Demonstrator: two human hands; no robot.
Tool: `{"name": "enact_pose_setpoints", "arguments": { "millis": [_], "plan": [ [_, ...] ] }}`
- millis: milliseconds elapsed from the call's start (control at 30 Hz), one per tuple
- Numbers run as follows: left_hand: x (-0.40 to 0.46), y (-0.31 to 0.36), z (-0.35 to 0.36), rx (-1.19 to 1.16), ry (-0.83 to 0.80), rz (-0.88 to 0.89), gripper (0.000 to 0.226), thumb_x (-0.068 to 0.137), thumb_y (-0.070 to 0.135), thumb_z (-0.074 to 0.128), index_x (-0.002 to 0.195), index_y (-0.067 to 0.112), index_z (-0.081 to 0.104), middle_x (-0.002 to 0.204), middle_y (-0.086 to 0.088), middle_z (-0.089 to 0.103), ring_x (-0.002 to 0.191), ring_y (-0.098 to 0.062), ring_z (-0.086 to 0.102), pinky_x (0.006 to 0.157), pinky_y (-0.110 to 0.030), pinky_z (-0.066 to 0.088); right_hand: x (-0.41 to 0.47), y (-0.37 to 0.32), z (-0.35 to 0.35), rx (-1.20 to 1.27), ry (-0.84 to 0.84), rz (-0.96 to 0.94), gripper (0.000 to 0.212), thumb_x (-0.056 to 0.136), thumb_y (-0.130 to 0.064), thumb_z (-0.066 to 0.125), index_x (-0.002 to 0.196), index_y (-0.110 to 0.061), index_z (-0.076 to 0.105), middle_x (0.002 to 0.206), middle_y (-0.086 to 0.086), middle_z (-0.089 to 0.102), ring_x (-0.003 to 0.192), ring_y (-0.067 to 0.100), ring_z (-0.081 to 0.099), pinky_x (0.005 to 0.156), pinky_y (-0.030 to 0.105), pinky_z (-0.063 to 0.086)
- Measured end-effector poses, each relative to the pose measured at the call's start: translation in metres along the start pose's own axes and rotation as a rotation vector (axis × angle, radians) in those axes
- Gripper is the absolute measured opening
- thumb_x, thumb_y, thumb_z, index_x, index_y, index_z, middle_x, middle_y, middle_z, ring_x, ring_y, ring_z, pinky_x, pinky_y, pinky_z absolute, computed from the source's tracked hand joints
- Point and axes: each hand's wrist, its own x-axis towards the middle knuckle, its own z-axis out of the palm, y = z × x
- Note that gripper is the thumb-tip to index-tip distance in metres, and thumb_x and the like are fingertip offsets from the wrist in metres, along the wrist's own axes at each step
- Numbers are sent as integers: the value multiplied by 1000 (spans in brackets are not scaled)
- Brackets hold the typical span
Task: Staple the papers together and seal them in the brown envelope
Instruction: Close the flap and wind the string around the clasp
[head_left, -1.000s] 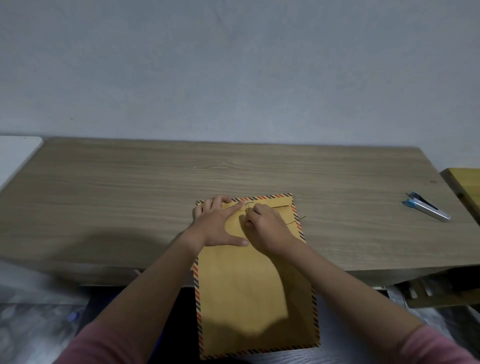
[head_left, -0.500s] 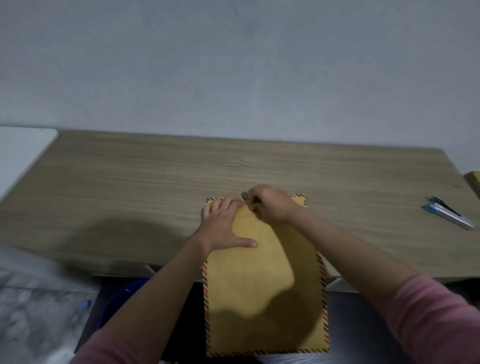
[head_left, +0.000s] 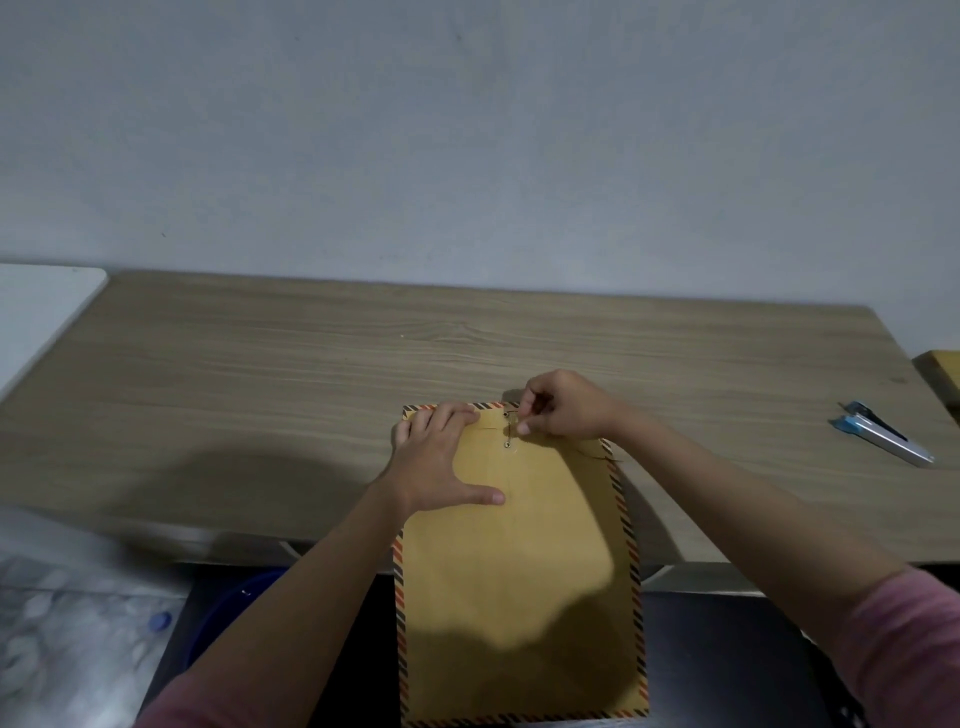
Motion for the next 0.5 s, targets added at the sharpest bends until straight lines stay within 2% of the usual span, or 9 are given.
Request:
{"name": "enact_pose_setpoints", "arguments": {
  "millis": [133,367,500],
  "plan": [
    [-1,0,-1,2,-7,0,115,40,91,55,139,35,30,140,20,28,127,-12,26,106,-39,17,-8,6,-7,-15,-7,30,13,72,-18,79,78,-17,67,72,-8,62,65,3,53,60,15,41],
    [-2,1,-1,9,-3,-6,118,38,94,49,139,36,30,142,18,28,128,-13,26,107,-41,17,-12,13,-1,-63,67,-32,7,76,-19,76,75,-14,72,67,-11,63,61,0,54,54,8,37],
    [-1,0,1,20,-8,5,114,39,94,50,138,44,30,142,19,27,128,-14,26,107,-42,17,-5,11,8,-112,197,-81,9,76,-21,75,75,-13,71,71,1,67,63,13,55,60,27,42]
  ]
}}
